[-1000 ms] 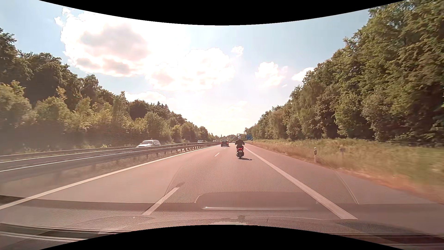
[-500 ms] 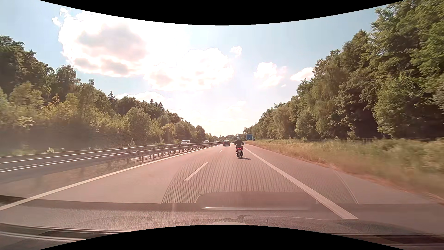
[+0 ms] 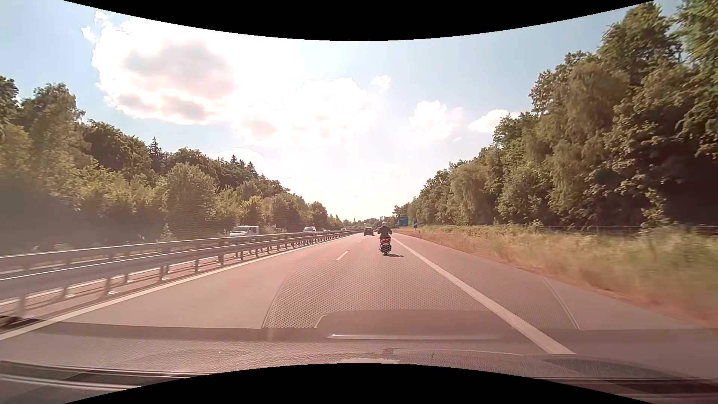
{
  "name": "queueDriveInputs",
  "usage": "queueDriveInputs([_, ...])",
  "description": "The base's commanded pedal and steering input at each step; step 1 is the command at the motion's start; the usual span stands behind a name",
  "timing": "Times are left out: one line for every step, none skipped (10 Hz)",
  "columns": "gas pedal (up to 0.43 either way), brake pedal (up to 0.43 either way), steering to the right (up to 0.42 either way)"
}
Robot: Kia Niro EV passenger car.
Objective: Follow the waypoints while adhering to traffic rules and regulations
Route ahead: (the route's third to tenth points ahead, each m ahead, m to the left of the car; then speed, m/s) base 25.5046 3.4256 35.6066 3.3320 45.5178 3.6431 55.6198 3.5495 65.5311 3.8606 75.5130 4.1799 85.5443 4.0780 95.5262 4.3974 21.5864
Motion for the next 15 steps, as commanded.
queueDriveInputs([0.228, 0.012, 0.0])
queueDriveInputs([0.228, 0.012, -0.001])
queueDriveInputs([0.228, 0.012, 0.0])
queueDriveInputs([0.228, 0.012, 0.0])
queueDriveInputs([0.228, 0.012, 0.0])
queueDriveInputs([0.228, 0.012, 0.0])
queueDriveInputs([0.228, 0.012, 0.0])
queueDriveInputs([0.228, 0.012, 0.0])
queueDriveInputs([0.228, 0.012, 0.0])
queueDriveInputs([0.228, 0.012, 0.0])
queueDriveInputs([0.228, 0.012, 0.0])
queueDriveInputs([0.228, 0.012, 0.0])
queueDriveInputs([0.228, 0.012, 0.0])
queueDriveInputs([0.228, 0.012, 0.0])
queueDriveInputs([0.228, 0.012, 0.0])
